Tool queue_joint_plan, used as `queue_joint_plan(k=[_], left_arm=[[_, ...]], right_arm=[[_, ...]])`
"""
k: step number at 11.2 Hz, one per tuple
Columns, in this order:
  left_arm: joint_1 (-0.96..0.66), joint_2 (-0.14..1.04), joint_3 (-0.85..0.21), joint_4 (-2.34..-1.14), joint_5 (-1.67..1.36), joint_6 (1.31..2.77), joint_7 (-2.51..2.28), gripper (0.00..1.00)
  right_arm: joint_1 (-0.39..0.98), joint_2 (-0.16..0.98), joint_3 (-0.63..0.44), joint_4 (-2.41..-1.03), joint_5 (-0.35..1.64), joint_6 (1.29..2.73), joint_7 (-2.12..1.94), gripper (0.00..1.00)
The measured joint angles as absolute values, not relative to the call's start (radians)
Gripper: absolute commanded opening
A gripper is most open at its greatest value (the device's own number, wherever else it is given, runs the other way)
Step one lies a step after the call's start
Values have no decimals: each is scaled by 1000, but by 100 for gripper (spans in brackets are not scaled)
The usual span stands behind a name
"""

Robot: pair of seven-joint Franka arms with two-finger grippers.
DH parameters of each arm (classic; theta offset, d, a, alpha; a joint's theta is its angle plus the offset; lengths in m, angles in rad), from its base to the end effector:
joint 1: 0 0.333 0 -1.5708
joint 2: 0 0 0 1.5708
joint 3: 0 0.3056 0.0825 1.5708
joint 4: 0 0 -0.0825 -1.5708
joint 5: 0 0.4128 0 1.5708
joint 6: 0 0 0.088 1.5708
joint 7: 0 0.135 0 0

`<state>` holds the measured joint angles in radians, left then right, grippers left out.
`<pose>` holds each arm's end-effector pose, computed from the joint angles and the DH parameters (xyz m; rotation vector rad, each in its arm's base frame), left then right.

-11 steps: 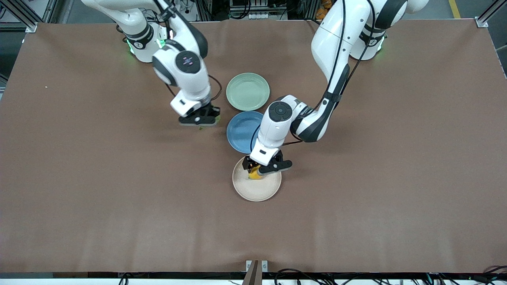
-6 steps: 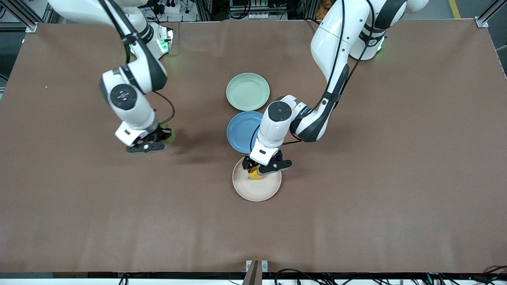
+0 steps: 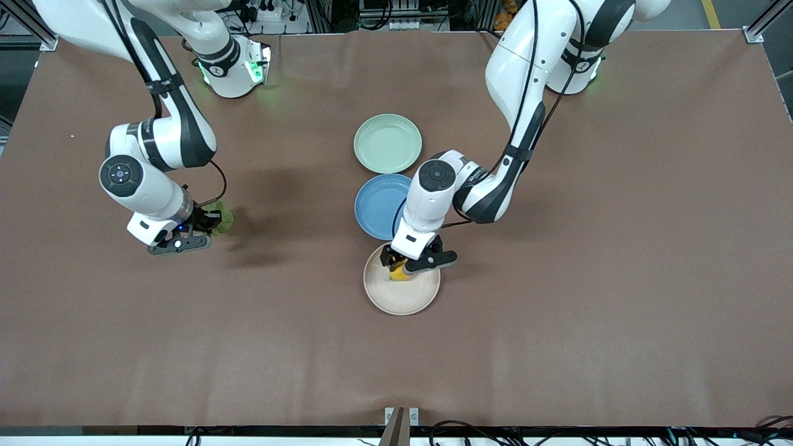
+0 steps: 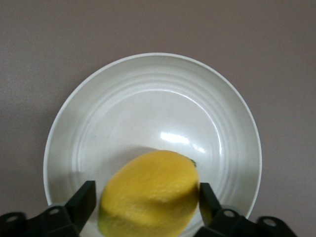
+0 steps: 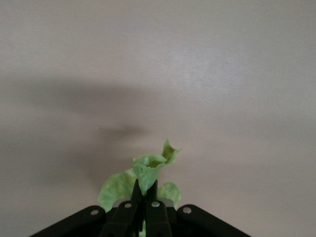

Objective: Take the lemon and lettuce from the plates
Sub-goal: 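Lower the lettuce onto the table and open the right gripper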

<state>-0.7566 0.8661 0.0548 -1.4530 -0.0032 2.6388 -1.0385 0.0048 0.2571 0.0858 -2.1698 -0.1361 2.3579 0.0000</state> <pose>0.5842 -0.5032 0.1479 2.8646 0.4523 0.3431 0.5671 0.0481 0.2098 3.0527 0.2881 -0.0977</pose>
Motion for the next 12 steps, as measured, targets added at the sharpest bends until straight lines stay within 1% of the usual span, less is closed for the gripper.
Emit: queue_joint_plan(k=[3,4,5,9,11,12], left_arm=[[-757,866,55,-1450,3,2640,-1085,0],[-757,866,55,-1450,3,2640,-1086,0],[-757,866,55,-1450,3,2640,-1086,0],[-753,857,61,-1437,4,2619,-1086,0],[-752,835,62,-1434,4,2561,-1086,0],[-752,814,62,-1431,6,2503,-1085,0]], right_arm=[[5,311,38,-2173,-136,2435,-40,1],[5,335,19,-2174,-136,2465,-56,61],[5,352,8,-2174,-136,2481,-65,100],[5,360,4,-2149,-134,2486,-65,100],[5,354,4,-2100,-133,2438,-65,100],[6,349,4,-2065,-133,2397,-65,100]])
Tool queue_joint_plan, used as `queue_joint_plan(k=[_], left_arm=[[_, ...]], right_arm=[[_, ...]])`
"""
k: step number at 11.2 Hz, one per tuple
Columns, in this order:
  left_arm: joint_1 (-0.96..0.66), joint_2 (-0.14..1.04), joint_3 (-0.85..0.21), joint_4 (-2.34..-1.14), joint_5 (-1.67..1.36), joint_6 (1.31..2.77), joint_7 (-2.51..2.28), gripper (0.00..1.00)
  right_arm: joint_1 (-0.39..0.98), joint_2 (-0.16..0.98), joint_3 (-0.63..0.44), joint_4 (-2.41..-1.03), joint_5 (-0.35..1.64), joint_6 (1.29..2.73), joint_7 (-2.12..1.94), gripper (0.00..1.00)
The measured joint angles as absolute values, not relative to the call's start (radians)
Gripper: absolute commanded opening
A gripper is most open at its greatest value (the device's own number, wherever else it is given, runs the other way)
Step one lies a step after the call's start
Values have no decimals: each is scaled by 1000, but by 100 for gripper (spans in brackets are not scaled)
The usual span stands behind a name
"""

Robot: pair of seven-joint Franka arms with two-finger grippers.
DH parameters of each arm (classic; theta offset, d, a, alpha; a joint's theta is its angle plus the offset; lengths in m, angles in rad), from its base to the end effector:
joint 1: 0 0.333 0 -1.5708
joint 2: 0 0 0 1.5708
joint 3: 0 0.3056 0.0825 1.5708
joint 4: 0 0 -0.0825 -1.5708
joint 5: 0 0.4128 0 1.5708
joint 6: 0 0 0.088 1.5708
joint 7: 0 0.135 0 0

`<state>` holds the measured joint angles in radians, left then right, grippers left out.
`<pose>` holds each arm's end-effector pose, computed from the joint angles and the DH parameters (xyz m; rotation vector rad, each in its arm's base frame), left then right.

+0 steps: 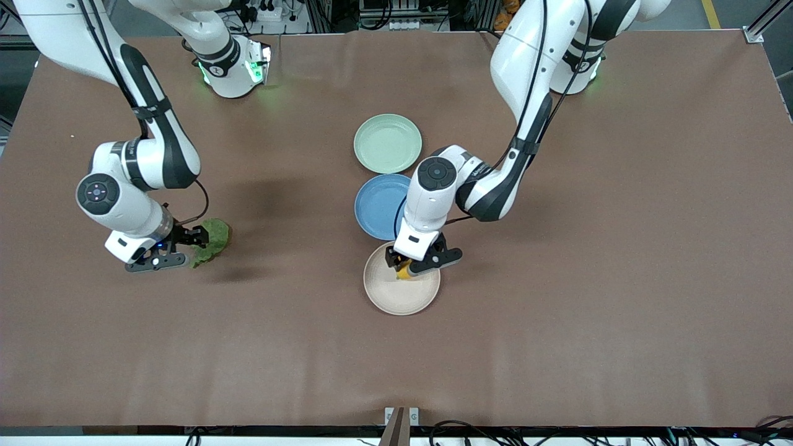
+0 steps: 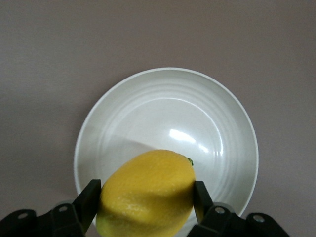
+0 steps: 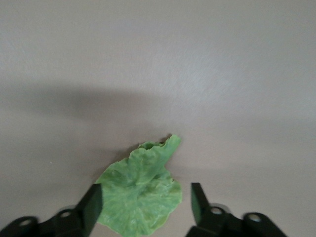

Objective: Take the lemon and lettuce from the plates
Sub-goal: 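Lower the lettuce onto the table and open the right gripper, then lift the lemon with the left gripper while the right gripper withdraws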

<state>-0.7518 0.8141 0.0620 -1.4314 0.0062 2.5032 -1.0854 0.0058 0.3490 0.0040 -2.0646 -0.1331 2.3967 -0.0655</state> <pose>0.5906 -0.4978 0.1822 2.9063 0.5376 0.2968 0.6042 0.0024 0.2024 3.0425 0.2650 -0.0294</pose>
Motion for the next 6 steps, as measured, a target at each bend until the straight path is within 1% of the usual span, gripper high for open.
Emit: queue_joint_plan(k=[2,4,5,6], left_arm=[[-736,755,61,-1426,6,2344,-1034,0],[-692,684,40,-1436,6,2185,-940,0],[-673,642,30,-1471,6,2145,-894,0],[-661,594,26,-1531,6,2132,-857,0]], right_arm=[[8,340,5,-2006,-132,2332,-66,100],[9,313,5,-1984,-132,2310,-66,100],[9,288,5,-1980,-132,2283,-66,100],[9,260,6,-1977,-132,2256,-66,100]])
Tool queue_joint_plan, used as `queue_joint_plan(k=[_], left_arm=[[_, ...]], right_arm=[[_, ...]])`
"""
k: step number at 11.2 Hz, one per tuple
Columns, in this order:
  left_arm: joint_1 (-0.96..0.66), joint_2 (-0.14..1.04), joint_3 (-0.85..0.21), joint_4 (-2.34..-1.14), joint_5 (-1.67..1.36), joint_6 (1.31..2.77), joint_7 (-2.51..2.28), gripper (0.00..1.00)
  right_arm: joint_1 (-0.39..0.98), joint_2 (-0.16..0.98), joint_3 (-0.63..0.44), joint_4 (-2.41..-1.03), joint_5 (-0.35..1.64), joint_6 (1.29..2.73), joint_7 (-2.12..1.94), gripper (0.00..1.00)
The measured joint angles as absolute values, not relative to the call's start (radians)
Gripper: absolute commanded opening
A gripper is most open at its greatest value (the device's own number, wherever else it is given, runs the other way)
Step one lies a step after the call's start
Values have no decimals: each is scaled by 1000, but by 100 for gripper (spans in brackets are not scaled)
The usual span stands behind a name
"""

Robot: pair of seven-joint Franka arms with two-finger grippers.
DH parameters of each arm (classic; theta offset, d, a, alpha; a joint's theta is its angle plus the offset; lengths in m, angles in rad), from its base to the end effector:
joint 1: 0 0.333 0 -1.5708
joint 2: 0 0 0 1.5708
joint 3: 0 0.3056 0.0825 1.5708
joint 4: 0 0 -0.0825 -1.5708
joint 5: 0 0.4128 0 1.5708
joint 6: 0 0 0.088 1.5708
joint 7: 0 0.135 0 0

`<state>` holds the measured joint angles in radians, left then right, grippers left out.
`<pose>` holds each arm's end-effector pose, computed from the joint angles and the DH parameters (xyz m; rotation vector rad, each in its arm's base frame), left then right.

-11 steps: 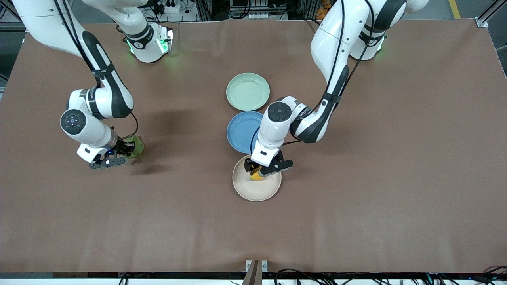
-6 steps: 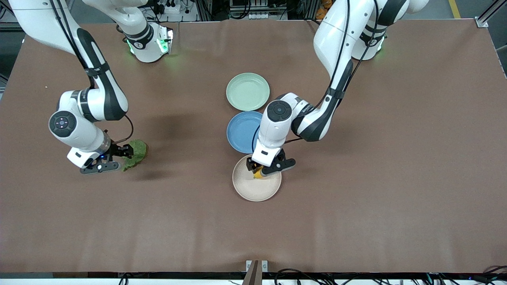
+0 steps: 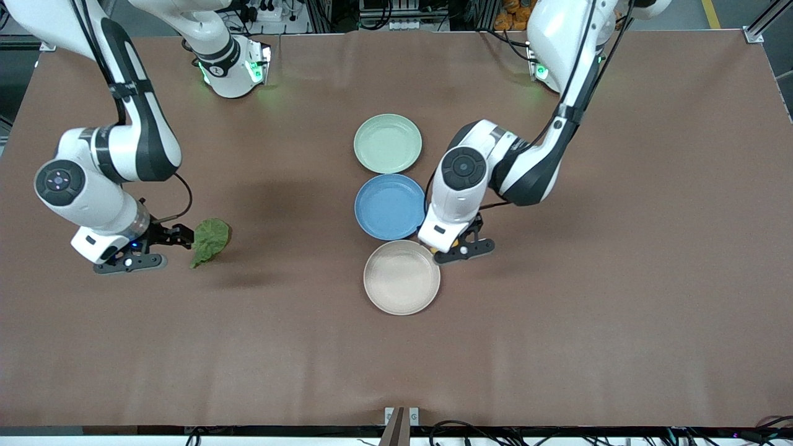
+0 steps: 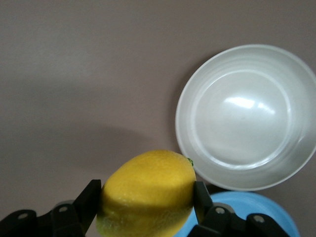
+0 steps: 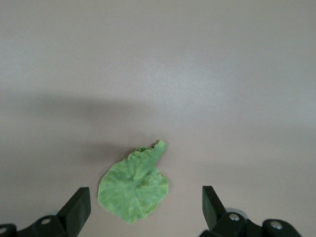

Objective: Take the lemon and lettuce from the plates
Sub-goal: 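Lift the lemon with the left gripper while the right gripper withdraws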

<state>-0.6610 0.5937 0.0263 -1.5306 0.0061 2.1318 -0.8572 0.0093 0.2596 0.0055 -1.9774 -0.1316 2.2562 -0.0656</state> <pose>0.5811 -0.4300 0.2591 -3.1140 -0.3356 -0.0300 0.6246 0.0028 0.2840 3.0298 0.2469 0.0253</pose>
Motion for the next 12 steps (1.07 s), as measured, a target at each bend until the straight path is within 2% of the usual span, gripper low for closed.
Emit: queue_joint_plan(k=[3,6,8,12], left_arm=[[-613,433,24,-1745,6,2129,-714,0],[-499,314,24,-1911,6,2129,-531,0],[-423,301,25,-1966,6,2129,-422,0],[-227,311,25,-2000,6,2133,-169,0]], right_arm=[[14,173,10,-1930,-131,2092,-69,100],[17,141,24,-1750,-126,1849,-98,100],[16,126,23,-1645,-55,1744,-138,100],[12,81,17,-1610,-8,1706,-164,100]])
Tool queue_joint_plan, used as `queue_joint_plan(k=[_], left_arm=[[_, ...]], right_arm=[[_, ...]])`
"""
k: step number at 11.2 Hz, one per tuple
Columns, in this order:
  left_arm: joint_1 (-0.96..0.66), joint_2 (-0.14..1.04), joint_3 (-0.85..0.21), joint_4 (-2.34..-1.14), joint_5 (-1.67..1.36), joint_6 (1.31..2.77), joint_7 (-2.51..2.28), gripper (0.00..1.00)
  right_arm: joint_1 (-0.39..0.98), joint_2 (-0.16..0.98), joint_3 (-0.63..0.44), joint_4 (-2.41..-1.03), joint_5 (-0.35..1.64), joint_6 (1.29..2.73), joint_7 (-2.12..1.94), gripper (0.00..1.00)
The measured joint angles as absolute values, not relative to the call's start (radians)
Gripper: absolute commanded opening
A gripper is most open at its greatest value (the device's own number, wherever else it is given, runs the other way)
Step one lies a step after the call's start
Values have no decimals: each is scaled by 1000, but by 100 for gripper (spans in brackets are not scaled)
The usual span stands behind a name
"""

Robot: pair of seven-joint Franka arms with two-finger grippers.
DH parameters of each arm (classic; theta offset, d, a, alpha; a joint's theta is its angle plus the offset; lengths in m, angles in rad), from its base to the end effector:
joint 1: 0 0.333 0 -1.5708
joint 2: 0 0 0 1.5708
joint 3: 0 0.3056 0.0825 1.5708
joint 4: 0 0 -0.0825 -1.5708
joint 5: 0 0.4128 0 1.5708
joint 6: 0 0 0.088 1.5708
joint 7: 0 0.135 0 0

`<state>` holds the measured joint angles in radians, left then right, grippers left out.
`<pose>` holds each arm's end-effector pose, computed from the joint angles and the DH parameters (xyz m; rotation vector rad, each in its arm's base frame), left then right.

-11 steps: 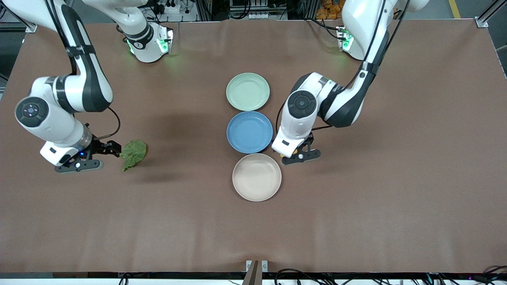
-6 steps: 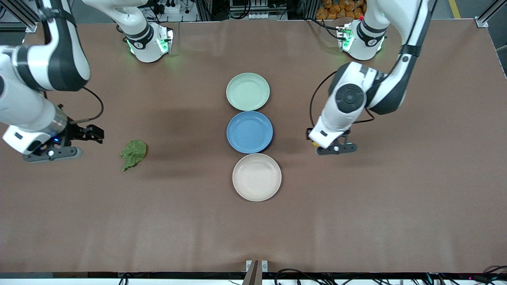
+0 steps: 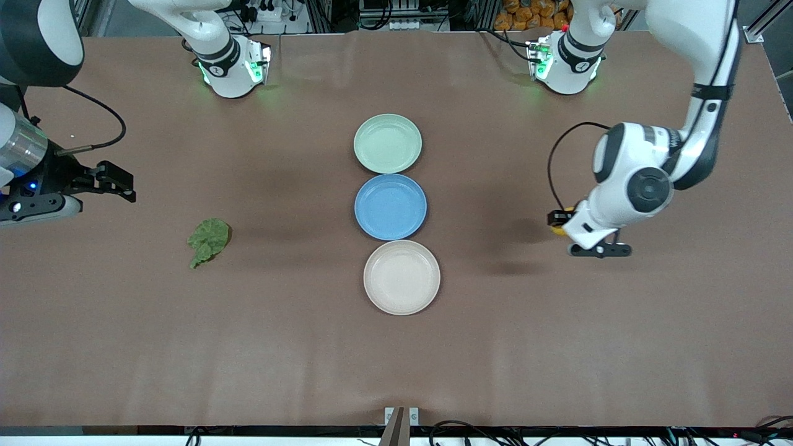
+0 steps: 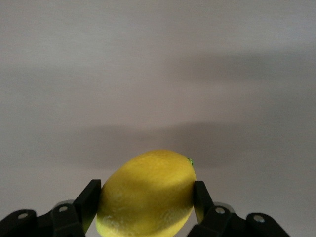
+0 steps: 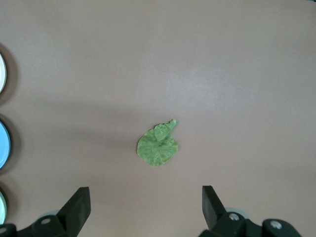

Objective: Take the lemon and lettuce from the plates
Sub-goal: 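Lift the lemon with the left gripper while the right gripper withdraws, then lower the lemon onto the table and open the left gripper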

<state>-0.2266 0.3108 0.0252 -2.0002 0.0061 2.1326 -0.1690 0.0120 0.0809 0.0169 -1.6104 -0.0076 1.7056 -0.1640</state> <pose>0.5832 -0.1186 0.2328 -3.0843 0.0565 0.2674 0.6163 0.0166 0.5295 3.1197 0.3033 0.0217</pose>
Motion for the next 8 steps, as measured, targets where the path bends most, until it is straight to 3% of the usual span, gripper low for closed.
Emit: queue_joint_plan(k=[6,8], left_arm=[[-77,381,22,-1942,-138,2134,80,0],[-84,401,11,-1930,-145,2134,82,25]], right_arm=[[13,80,21,-1552,-20,1632,-187,100],[13,80,22,-1541,-20,1627,-187,100]])
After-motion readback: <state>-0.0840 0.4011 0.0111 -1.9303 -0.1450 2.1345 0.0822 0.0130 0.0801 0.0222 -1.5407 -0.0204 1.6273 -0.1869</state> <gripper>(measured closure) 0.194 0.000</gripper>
